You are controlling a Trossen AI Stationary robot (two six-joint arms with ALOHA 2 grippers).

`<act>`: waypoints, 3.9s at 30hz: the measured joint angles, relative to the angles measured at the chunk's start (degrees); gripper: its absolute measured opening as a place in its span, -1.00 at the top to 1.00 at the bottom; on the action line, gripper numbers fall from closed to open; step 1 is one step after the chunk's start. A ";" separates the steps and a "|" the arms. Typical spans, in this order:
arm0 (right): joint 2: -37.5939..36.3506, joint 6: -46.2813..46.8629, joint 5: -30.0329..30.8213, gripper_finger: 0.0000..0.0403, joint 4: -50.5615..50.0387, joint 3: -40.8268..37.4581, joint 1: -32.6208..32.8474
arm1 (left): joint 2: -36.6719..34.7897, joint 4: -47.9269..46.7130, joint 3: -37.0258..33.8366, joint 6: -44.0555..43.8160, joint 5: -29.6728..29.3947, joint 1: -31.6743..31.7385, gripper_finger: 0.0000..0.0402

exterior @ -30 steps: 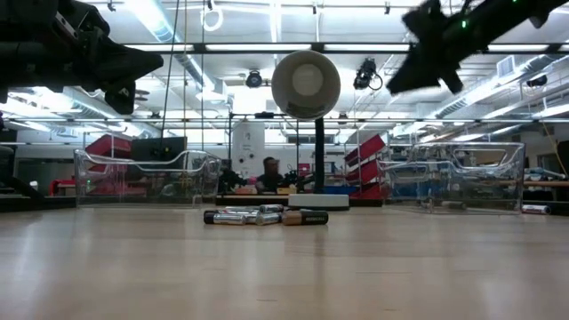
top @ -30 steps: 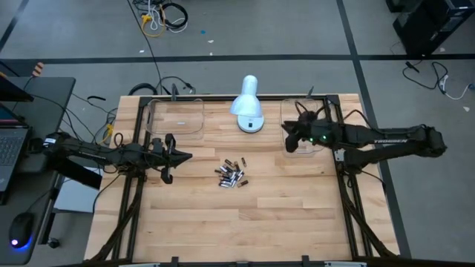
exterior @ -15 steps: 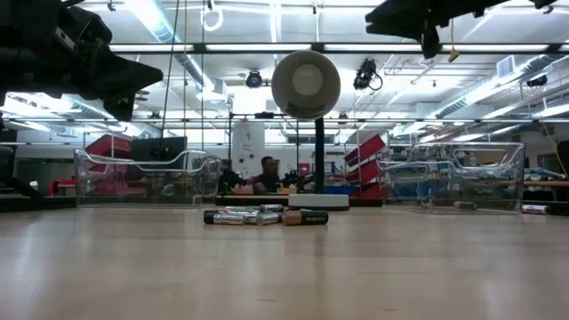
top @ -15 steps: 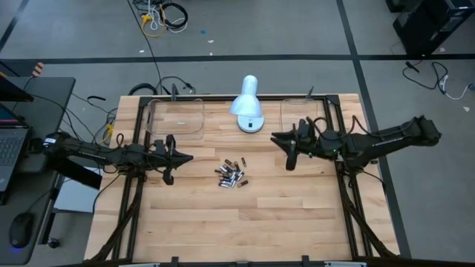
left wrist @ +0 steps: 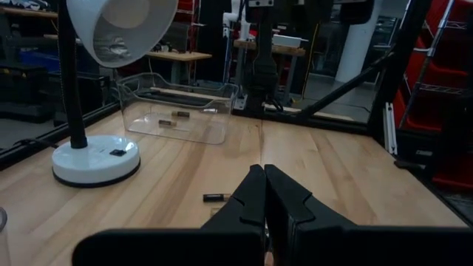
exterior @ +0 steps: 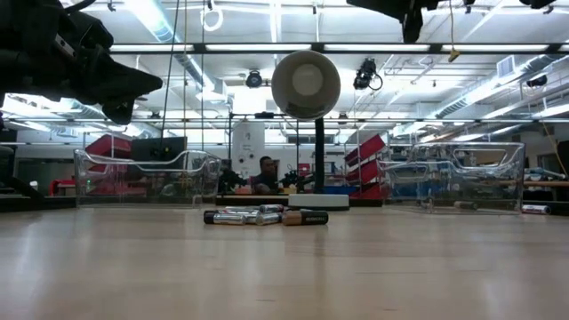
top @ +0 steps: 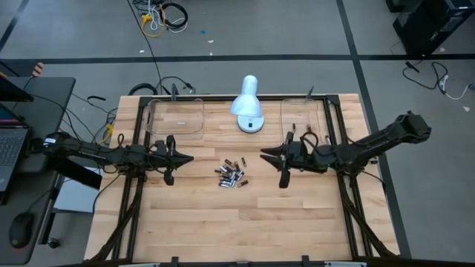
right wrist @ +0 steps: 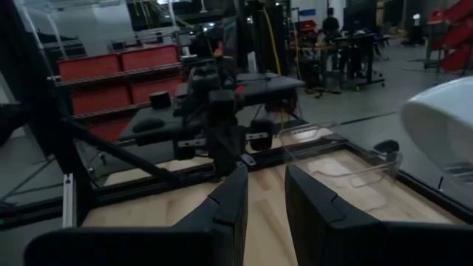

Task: Sort batteries
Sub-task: Put the black battery in the transparent bin

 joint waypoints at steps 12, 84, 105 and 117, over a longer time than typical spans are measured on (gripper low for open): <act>9.56 -5.14 0.02 0.62 -2.04 8.93 1.97 | -0.02 -0.57 0.00 0.00 0.02 -0.02 0.99; 53.08 5.05 -0.30 0.27 -28.47 33.51 -9.81 | 0.02 -2.06 0.00 -1.49 -1.07 0.00 0.99; 53.03 8.27 -5.09 0.29 -32.37 33.48 -11.41 | 0.02 -2.43 0.00 -1.47 -1.14 0.00 0.99; 52.95 8.16 -6.55 0.45 -32.87 33.48 -11.85 | 0.02 -2.80 0.00 -1.47 -1.14 0.00 0.99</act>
